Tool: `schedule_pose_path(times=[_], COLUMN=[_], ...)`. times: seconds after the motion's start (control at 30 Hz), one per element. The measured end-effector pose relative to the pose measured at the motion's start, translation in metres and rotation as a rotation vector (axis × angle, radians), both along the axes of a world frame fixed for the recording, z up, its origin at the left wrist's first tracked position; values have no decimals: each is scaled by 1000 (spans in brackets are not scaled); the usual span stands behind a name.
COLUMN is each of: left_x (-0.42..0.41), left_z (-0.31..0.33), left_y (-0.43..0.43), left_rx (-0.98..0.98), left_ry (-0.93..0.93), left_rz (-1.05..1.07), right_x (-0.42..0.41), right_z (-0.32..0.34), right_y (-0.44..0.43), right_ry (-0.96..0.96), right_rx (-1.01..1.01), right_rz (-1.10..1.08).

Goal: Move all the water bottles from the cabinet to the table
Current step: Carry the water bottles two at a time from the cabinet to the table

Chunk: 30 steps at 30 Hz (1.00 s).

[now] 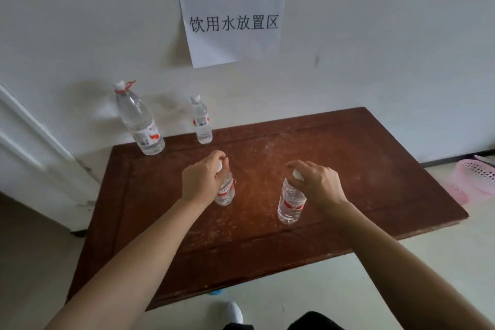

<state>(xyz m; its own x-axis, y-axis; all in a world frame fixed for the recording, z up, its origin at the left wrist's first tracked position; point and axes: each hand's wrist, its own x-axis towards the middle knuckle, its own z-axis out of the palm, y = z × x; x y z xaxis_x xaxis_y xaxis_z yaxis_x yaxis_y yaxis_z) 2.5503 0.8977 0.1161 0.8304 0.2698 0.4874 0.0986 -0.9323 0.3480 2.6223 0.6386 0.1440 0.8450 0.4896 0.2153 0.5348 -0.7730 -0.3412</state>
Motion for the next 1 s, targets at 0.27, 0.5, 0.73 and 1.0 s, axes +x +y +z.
schedule_pose_path(times=[0.27,0.5,0.73,1.0], left_x=[92,136,179,205], left_z=[1,-15,-26,-42], left_y=[70,123,174,197], left_rx=[-41,-14,3,-201], left_ry=[14,59,94,149], left_rz=[67,304,438,556], right_x=[99,192,259,286], right_z=[-10,-22,-26,-38], right_y=[67,134,201,249], right_ry=[21,41,26,10], right_rx=[-20,2,-49,-130], right_rz=[35,188,303,269])
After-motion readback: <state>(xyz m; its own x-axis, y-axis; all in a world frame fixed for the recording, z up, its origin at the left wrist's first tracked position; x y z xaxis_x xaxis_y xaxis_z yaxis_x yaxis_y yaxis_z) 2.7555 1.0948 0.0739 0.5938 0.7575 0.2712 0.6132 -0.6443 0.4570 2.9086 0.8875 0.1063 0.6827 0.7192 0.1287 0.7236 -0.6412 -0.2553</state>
